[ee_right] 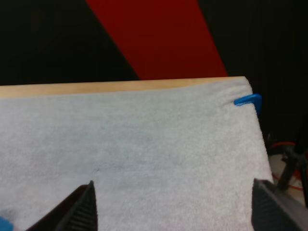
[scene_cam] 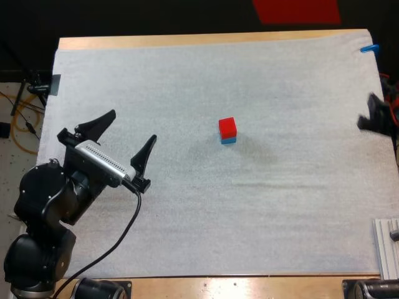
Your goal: Stack red cube on blue cube
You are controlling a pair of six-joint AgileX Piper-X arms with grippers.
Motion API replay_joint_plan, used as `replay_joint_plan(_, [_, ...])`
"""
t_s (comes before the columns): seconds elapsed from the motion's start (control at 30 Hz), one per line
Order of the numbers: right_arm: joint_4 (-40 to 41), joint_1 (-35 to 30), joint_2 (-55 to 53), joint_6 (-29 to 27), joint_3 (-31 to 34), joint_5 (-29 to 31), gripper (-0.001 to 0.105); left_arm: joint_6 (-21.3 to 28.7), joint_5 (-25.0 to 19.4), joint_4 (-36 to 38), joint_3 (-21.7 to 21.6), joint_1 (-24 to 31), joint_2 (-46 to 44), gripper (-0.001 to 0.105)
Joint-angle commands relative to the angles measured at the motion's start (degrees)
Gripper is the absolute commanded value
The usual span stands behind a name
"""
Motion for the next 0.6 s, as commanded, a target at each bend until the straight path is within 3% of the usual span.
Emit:
replay_joint_plan(0.0, [-0.1, -0.2, -2.4, -1.2, 1.2, -1.0, 0.065, -0.7, -0.7, 1.2, -0.3, 0.0, -0.2, 0.075])
replay_joint_plan(0.17, [5.7, -0.2, -13.2, -2.5, 5.6, -1.0, 0.065, -0.7, -1.5, 6.6, -0.3, 0.0, -3.5, 0.075])
replay_joint_plan(0.33, [11.6, -0.2, -22.3, -5.9, 6.2, -0.7, 0.065, -0.7, -6.7, 7.1, -0.3, 0.0, -10.6, 0.075])
replay_joint_plan(0.57, [18.8, -0.2, -35.4, -6.0, 6.2, -0.8, 0.065, -0.7, -4.8, 23.0, -0.4, 0.0, -26.0, 0.075])
